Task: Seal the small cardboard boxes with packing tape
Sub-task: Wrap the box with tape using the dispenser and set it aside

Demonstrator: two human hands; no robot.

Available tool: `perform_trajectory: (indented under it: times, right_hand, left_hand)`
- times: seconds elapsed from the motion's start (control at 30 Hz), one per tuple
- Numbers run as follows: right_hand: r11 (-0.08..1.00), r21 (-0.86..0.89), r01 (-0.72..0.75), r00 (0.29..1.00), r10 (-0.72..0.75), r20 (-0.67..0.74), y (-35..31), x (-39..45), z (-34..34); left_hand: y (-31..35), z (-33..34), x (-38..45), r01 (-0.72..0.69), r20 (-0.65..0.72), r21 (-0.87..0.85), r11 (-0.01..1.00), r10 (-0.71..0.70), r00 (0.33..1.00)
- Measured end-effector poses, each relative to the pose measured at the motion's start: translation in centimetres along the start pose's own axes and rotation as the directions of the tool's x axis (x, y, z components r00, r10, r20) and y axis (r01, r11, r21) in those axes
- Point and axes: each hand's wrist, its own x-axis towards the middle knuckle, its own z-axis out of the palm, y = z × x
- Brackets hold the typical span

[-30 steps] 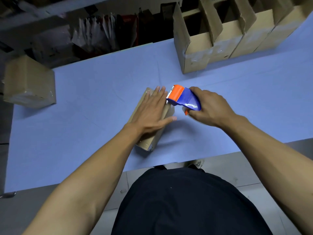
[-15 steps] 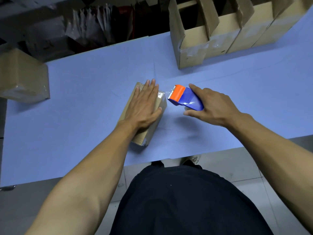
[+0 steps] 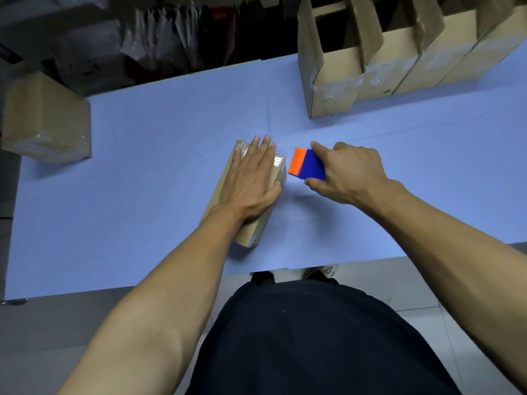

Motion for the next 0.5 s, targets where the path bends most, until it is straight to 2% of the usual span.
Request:
perform_trajectory:
  times: [0.07,0.13,0.23,0.33,0.37,0.43,0.5]
  right_hand:
    - [0.997,-0.077,-0.023,0.994,0.031,0.102,-0.2,-0.4,1.0]
    - [0.990,0.052,-0.135,0.983,0.127,0.129,-0.3,-0.6,2.4]
    - [0.955,0.220,-0.198,0.980,0.187,0.071,-1.2,0.1,3.6]
    - [0.955,0.236,-0.182,0.980,0.196,-0.038,-2.2,1.4,3.7]
    - [0.959,0.224,-0.173,0.979,0.192,-0.062,-2.4,1.9,4.0]
    - [0.949,0.257,-0.179,0.981,0.191,-0.021,-2.7,2.9,4.7]
    - [0.909,0.369,-0.195,0.981,0.182,0.069,-3.2,3.9,5.2]
  left_hand:
    - [0.3,0.2,-0.2,0.010,-0.004,0.025,1.000,-0.010,1.000]
    - [0.4,0.3,0.0,0.019,-0.015,0.043,0.999,-0.019,1.000]
    - [0.6,0.4,-0.3,0.073,-0.028,0.000,0.997,-0.073,0.997]
    - [1.8,0.3,0.0,0.166,-0.023,-0.059,0.984,-0.168,0.986]
    - [2.1,0.3,0.1,0.205,-0.027,-0.107,0.973,-0.209,0.978]
    - [2.2,0.0,0.1,0.260,-0.073,-0.288,0.922,-0.292,0.954]
    - [1.4,-0.5,-0.2,0.274,-0.150,-0.539,0.797,-0.411,0.899]
